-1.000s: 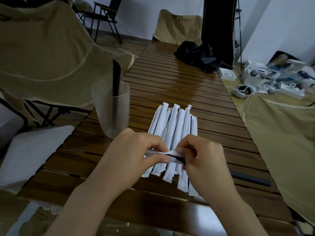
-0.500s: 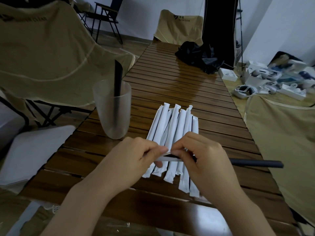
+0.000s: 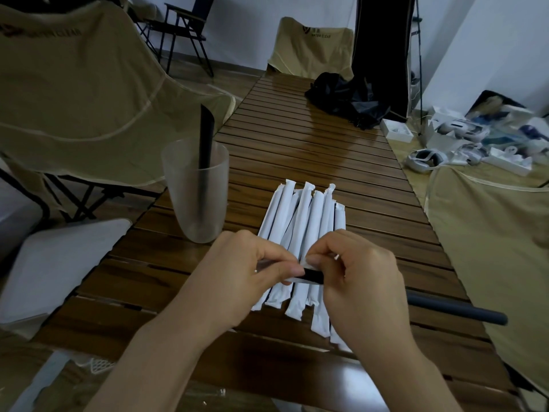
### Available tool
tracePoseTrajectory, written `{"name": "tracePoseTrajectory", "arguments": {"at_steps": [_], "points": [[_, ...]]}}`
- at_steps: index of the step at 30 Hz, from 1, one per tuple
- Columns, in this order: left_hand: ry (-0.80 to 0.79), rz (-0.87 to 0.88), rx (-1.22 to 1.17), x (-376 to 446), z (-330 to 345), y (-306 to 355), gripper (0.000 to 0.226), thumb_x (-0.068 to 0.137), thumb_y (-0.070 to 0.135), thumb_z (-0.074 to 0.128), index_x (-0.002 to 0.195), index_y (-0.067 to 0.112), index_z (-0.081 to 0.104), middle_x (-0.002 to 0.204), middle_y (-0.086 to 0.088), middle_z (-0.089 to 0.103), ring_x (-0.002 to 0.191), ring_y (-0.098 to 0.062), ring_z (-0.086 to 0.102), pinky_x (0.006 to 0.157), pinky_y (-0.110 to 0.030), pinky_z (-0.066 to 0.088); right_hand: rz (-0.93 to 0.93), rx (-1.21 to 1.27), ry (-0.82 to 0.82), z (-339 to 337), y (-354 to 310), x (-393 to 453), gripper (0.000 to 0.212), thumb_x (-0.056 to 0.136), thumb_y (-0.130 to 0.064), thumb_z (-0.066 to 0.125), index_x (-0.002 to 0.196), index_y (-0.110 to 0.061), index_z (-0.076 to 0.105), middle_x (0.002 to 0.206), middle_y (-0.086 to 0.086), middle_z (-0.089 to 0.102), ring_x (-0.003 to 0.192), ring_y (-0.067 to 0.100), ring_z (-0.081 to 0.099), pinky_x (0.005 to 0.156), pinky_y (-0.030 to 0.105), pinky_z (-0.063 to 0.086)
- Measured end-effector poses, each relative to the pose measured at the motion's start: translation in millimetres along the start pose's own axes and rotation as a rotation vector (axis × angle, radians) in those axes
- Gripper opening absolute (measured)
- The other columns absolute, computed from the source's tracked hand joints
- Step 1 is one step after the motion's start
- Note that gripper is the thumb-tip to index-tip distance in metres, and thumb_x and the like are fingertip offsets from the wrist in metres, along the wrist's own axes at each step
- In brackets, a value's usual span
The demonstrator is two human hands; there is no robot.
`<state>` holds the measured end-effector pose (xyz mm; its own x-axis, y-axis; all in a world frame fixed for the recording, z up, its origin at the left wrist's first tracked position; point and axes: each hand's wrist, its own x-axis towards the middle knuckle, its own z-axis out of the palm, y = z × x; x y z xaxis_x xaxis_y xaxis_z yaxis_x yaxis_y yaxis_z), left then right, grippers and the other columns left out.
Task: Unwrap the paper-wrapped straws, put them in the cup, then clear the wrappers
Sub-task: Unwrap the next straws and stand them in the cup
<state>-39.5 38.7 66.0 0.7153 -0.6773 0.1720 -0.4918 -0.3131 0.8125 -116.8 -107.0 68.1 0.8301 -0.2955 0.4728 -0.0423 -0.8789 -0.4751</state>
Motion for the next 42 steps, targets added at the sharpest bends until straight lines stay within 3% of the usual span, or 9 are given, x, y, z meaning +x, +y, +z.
{"name": "tracePoseTrajectory", "arguments": {"at_steps": [7,10,14,22,27,34,37,40,42], "points": [[0.029,0.083,0.112,1.3,0.3,2.9,0.042,0.071,0.057,0.055,0.1,0.034,0.075,0.071,0.036,0.054,0.08,0.013,0.057,0.066,0.0,0.038,0.181,0.075,-0.001,-0.4,4.0,0.7,0.023,0.084,-0.008,0.063,0.07,-0.026,0.062,0.066,-0.013,0.057,0.062,0.007,0.054,0.052,0.03,0.044],[0.003,0.021,0.135,0.4,-0.6,1.0,0.045,0.069,0.063,0.05,0.095,0.037,0.074,0.076,0.024,0.066,0.083,0.008,0.059,0.065,-0.004,0.042,0.091,0.054,-0.003,-2.2,4.6,2.3,0.023,0.084,-0.005,0.063,0.072,-0.025,0.063,0.069,-0.012,0.057,0.063,0.007,0.053,0.052,0.028,0.044],[-0.083,-0.045,0.169,-3.6,-3.4,-0.5,0.04,0.08,0.062,0.042,0.079,0.035,0.071,0.058,0.025,0.059,0.066,0.011,0.056,0.057,-0.005,0.036,-0.102,-0.039,0.005,-3.3,5.2,3.3,0.015,0.086,-0.008,0.06,0.077,-0.02,0.062,0.074,-0.01,0.057,0.06,0.011,0.053,0.049,0.035,0.049],[-0.055,-0.058,0.208,-3.2,-3.4,0.7,0.013,0.081,0.049,0.063,0.088,0.041,0.07,0.085,0.02,0.067,0.086,0.005,0.059,0.067,-0.008,0.039,-0.088,-0.044,0.062,-5.3,6.3,3.6,0.012,0.083,-0.011,0.057,0.078,-0.02,0.063,0.075,-0.008,0.058,0.062,0.013,0.053,0.048,0.033,0.047],[-0.004,-0.033,0.216,-3.3,-4.6,1.0,0.014,0.071,0.051,0.072,0.081,0.046,0.063,0.083,0.025,0.065,0.089,0.01,0.057,0.065,-0.004,0.035,-0.059,-0.034,0.068,-5.2,8.3,4.6,0.015,0.085,-0.006,0.065,0.077,-0.02,0.063,0.074,-0.009,0.059,0.063,0.014,0.054,0.049,0.036,0.048],[0.084,-0.018,0.247,-2.5,-6.2,-1.6,0.015,0.073,0.046,0.073,0.074,0.047,0.058,0.078,0.026,0.063,0.092,0.012,0.054,0.062,-0.002,0.038,0.072,-0.025,-0.21,-7.2,11.1,4.3,0.025,0.093,-0.043,0.032,0.088,-0.024,0.048,0.06,-0.004,0.056,0.053,0.017,0.057,0.053,0.035,0.047],[0.012,-0.052,0.228,-4.1,-5.7,-4.6,0.011,0.078,0.051,0.065,0.084,0.042,0.063,0.08,0.023,0.064,0.089,0.013,0.055,0.061,-0.004,0.038,0.025,-0.096,-0.23,-7.8,12.7,4.7,0.02,0.095,-0.037,0.037,0.088,-0.023,0.049,0.059,-0.003,0.053,0.051,0.017,0.051,0.048,0.029,0.037],[-0.111,-0.077,0.204,-5.7,-4.0,-9.3,0.033,0.083,0.061,0.045,0.086,0.038,0.068,0.077,0.018,0.066,0.079,0.006,0.06,0.061,-0.009,0.04,-0.027,-0.126,-0.222,-9.4,13.7,5.4,0.03,0.09,-0.04,0.03,0.088,-0.021,0.053,0.058,-0.002,0.053,0.049,0.017,0.049,0.046,0.03,0.036],[-0.147,-0.085,0.169,-5.0,-3.5,-10.2,0.04,0.083,0.064,0.039,0.086,0.038,0.069,0.082,0.018,0.068,0.083,0.004,0.062,0.072,-0.016,0.047,-0.039,-0.123,-0.211,-9.7,14.4,6.0,0.03,0.09,-0.04,0.031,0.087,-0.02,0.054,0.057,-0.003,0.052,0.049,0.016,0.048,0.046,0.031,0.038]]}}
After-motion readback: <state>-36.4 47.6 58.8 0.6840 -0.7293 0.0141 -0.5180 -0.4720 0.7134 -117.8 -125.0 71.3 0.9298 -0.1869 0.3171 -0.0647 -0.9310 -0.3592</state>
